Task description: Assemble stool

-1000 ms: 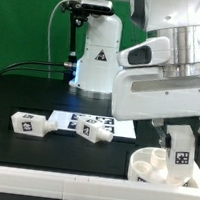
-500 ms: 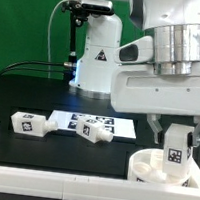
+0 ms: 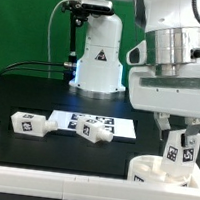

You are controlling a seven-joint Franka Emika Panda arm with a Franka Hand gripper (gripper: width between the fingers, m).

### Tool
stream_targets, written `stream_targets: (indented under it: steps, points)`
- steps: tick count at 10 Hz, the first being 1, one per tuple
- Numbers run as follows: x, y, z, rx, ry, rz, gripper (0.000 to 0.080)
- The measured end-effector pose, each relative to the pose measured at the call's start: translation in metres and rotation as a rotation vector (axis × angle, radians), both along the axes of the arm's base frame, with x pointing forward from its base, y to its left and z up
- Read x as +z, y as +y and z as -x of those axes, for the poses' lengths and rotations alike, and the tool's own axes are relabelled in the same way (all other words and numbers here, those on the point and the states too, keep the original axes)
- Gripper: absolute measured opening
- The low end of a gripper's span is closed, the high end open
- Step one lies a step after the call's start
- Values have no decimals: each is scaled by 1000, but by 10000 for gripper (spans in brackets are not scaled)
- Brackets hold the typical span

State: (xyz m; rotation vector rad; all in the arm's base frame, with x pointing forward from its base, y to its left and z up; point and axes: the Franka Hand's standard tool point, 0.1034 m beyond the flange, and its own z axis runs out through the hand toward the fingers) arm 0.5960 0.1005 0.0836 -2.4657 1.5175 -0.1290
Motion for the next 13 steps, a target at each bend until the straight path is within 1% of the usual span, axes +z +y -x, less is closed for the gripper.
stream_targets:
  steps: [1,2,3,4,5,6,7,9,10,11,12,13]
  points:
    - [0,-1,0,-17,2,-9,340]
    - [0,-1,0,7,-2,-4,340]
    - [0,-1,0,59,-9,6,396]
    - [3,-1,2,192,9,21,558]
    - [10,3,-1,316,27,24,558]
    - [17,8,-4,435,43,28,630]
    - [23,11,-6,622,48,46,644]
    - [22,11,-7,728,20,63,649]
    - [21,11,-7,840,2,85,649]
    - [20,16,-5,1038,-3,151,649]
    - [22,21,-4,1196,3,180,649]
    - [23,26,-5,1350,17,196,649]
